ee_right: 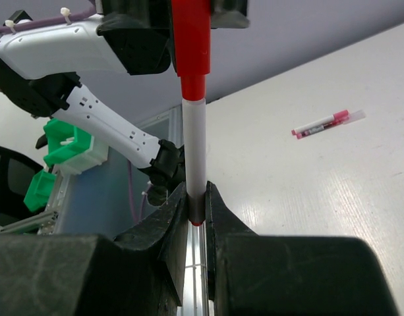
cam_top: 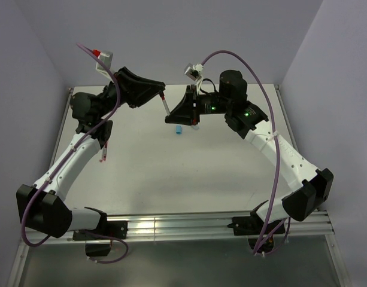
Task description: Insert the pens into the pen caps
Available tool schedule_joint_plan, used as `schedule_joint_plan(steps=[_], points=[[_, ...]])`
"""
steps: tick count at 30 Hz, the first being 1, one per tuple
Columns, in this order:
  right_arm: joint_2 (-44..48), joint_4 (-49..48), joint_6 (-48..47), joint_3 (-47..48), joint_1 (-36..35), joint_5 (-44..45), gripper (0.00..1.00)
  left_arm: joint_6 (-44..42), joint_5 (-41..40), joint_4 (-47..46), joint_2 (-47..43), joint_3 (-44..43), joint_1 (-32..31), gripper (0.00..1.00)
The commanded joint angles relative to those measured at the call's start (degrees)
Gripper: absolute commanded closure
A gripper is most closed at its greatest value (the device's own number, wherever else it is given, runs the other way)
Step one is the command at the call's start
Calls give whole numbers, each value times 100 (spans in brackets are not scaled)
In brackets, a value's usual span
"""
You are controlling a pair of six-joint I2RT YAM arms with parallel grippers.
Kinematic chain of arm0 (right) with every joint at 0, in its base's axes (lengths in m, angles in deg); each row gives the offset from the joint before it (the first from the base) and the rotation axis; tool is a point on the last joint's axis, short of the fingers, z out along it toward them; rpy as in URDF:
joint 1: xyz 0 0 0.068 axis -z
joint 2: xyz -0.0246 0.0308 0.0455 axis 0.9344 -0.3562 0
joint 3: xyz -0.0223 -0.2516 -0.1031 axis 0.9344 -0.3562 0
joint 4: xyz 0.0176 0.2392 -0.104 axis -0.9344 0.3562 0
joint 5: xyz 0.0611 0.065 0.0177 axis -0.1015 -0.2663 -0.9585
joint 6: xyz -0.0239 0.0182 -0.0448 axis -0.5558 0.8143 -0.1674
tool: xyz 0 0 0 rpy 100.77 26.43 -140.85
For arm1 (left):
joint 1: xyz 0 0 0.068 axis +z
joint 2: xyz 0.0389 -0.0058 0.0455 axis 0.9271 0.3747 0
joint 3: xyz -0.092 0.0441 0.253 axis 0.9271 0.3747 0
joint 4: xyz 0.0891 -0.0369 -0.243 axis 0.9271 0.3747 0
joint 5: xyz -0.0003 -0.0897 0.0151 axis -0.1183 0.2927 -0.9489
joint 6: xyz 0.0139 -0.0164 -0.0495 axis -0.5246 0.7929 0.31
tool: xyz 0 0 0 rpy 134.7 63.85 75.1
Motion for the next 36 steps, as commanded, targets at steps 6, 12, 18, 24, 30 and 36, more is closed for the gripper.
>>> schedule_joint_plan(steps=[6,12,18,24,30,36], points=[[-24,-19,-139,167,-38,105,100,63,151,-262,-45,-59,-62,100],[-86,175,-271,650,-21,220,100,-59,424,-175,-185,467,-132,100],[-182,245,-297,1089,-21,123,100,-217,415,107,-361,952,-255,100],[-279,333,-350,1441,-21,158,100,54,345,-182,-378,1320,-457,100],[-323,351,-359,1564,-21,211,100,169,327,-279,-519,1821,-686,100],[-393,342,-359,1740,-12,202,100,108,380,-78,-572,2015,-1019,100]])
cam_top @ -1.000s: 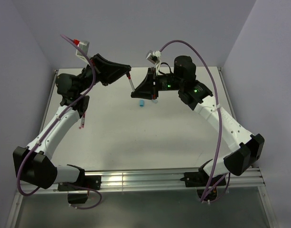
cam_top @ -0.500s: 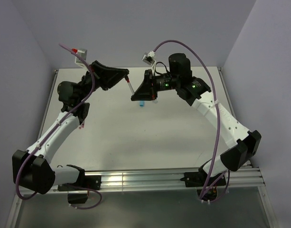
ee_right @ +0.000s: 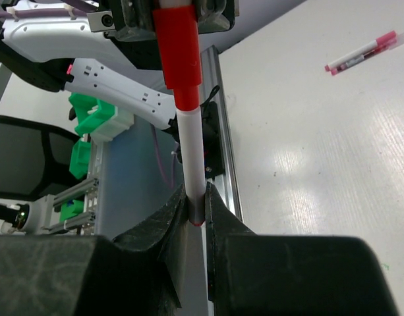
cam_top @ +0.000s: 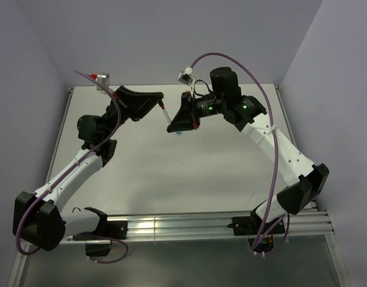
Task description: Insert the pens into the pen caps
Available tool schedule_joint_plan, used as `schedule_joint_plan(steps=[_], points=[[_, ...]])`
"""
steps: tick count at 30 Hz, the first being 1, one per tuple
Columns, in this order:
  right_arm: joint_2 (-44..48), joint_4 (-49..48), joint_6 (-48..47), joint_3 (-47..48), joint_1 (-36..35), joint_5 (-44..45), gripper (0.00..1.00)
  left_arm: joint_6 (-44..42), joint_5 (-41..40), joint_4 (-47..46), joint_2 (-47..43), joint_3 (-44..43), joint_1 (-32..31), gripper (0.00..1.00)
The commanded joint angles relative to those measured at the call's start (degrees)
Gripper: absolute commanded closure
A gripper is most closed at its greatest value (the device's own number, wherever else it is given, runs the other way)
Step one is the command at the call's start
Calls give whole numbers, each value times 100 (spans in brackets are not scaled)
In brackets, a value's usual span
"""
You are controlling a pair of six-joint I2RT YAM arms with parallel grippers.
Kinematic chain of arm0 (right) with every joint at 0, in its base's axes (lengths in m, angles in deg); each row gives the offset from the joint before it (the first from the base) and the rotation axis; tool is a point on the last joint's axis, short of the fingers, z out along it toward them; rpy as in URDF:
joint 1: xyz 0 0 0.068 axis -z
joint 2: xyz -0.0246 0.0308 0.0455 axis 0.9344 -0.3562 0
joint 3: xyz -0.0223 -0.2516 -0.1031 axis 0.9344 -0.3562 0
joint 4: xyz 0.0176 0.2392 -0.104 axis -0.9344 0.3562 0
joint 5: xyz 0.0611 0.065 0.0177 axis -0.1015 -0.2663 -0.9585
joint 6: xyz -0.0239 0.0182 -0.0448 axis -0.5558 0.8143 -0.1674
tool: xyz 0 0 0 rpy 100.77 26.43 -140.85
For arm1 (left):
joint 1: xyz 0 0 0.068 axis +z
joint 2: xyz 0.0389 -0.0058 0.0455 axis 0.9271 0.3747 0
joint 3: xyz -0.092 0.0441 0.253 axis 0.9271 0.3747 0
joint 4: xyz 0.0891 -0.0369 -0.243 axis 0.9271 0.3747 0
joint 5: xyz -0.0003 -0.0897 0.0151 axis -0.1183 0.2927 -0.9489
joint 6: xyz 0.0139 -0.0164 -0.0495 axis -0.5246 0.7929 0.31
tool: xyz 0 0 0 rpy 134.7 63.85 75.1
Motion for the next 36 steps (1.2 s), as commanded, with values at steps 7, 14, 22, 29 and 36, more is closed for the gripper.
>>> schedule_joint_plan(steps=[7,14,22,29,36], points=[[28,-1807,32,827,54,394,100,-149,1770,984,-54,733,-886,100],[-42,-1815,68,1037,142,368,100,-166,1726,1169,-134,1024,-1000,100],[-68,-1824,155,1231,203,333,100,-149,1629,1133,-169,1270,-1035,100],[-121,-1824,138,1275,212,385,100,-140,1621,1151,-204,1367,-1176,100],[-147,-1824,138,1319,230,421,100,-193,1638,1248,-274,1490,-1387,100]])
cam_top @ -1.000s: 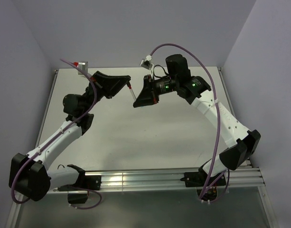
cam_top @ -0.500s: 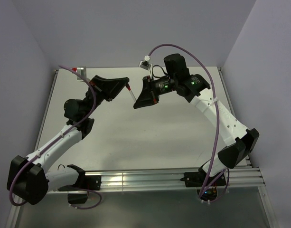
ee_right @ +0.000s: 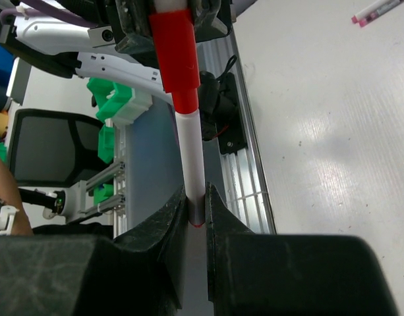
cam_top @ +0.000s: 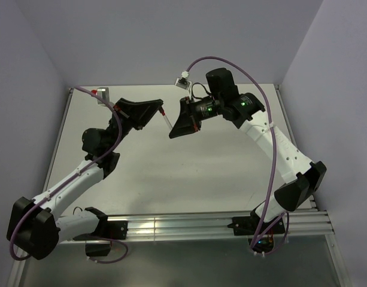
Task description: Insert the pens into the pen caps
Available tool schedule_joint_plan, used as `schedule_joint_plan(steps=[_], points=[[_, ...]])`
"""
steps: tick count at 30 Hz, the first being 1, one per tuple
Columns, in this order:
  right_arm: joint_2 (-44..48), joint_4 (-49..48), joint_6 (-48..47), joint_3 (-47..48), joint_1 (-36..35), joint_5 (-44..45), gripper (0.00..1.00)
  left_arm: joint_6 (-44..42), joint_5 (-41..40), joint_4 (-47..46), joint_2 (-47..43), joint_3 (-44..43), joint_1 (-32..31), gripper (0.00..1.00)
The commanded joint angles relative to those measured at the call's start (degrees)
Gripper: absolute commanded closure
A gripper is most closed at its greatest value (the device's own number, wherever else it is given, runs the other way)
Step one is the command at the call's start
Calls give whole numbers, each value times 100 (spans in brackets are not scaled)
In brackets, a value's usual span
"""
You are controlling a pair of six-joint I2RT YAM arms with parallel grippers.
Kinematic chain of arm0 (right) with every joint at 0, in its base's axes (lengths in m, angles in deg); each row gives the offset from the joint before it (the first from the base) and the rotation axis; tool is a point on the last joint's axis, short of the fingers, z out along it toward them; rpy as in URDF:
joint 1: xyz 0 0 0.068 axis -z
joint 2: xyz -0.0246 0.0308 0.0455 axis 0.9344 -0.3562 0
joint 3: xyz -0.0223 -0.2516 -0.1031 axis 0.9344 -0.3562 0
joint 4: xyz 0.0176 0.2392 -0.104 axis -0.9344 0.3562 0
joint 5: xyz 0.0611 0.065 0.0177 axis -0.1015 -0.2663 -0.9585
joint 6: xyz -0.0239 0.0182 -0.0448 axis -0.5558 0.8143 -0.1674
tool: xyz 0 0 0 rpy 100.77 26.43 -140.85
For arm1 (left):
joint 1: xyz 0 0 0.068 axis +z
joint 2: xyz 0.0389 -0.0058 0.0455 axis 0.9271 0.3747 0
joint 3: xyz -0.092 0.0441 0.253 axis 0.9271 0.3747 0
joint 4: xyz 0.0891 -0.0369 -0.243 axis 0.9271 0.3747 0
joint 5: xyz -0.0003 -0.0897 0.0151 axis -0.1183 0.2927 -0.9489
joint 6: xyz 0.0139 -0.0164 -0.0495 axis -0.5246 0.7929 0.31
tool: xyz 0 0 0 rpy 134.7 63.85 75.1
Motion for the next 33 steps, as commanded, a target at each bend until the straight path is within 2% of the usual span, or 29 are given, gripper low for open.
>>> schedule_joint_plan(steps=[1,14,26,31,33], points=[[65,-2851,142,978,260,558,100,-129,2862,1440,165,585,-871,100],[3,-2860,186,1241,383,558,100,-199,2880,1563,192,682,-1284,100],[47,-2878,195,1207,594,532,100,-261,2897,1739,156,743,-1390,100],[152,-2939,239,926,594,436,100,-367,2853,1844,235,287,-1118,100],[196,-2948,213,741,577,392,100,-314,2862,1880,349,-19,-758,100]])
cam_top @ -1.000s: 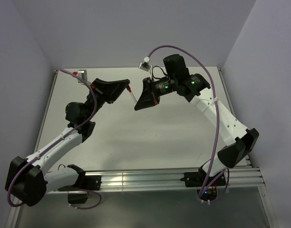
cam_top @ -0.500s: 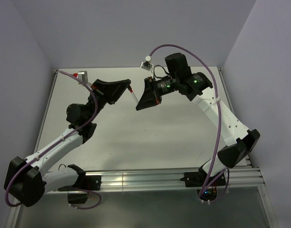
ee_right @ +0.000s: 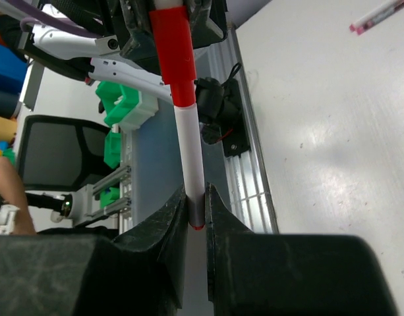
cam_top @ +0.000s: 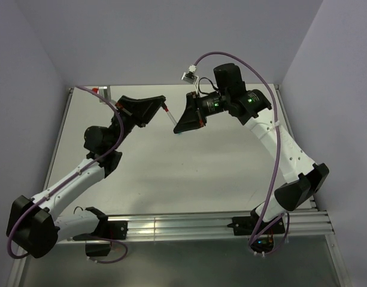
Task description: Insert the pens into the pen caps
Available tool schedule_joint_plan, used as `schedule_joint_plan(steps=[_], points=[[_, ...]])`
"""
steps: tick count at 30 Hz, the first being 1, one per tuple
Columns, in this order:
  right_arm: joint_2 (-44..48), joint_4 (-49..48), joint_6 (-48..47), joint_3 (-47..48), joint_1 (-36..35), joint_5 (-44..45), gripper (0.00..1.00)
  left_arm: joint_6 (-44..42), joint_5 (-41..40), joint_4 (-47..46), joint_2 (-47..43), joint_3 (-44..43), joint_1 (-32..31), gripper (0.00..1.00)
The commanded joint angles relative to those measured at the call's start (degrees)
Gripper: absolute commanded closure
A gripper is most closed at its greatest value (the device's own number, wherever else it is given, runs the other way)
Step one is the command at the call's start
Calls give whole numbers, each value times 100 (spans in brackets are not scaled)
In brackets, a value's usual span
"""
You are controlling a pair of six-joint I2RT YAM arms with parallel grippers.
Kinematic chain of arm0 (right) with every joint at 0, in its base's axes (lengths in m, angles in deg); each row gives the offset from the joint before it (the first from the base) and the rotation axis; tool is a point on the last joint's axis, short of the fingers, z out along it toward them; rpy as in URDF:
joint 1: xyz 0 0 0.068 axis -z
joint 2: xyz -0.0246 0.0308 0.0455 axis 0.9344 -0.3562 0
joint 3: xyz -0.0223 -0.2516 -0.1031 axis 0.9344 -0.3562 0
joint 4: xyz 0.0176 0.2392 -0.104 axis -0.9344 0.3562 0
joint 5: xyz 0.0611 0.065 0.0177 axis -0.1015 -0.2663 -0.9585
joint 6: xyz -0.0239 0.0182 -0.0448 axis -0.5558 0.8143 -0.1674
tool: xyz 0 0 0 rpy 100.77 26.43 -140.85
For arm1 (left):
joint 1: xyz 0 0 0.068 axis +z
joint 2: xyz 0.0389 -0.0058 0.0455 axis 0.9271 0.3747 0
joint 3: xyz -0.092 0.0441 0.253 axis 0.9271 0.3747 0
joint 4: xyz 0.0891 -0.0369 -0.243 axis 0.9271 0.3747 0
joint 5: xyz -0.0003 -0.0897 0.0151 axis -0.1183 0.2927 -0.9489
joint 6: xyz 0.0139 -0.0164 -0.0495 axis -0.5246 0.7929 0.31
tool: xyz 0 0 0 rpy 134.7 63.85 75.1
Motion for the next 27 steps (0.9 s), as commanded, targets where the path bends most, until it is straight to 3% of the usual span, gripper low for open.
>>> schedule_joint_plan(steps=[1,6,10,12,13,15,16,18,27], points=[[218,-3294,184,433,266,667,100,1,3393,1737,369,18,-286,100],[333,-3285,114,-68,214,667,100,-157,3323,2089,615,-948,357,100],[420,-3276,79,-332,135,667,91,-148,3323,2168,826,-1415,603,100],[455,-3258,70,-437,117,693,68,-192,3332,2256,923,-1626,735,100],[464,-3232,44,-499,108,737,49,-253,3340,2361,967,-1687,779,100],[508,-3197,8,-561,99,807,33,-332,3393,2510,1072,-1906,954,100],[535,-3127,-44,-604,99,860,16,-411,3411,2825,1107,-2003,1016,100],[578,-3083,-97,-675,99,913,4,-761,3463,3309,1247,-2381,1218,100],[912,-2643,-571,-1202,108,1220,0,-2615,3367,6083,1468,-3489,2079,100]])
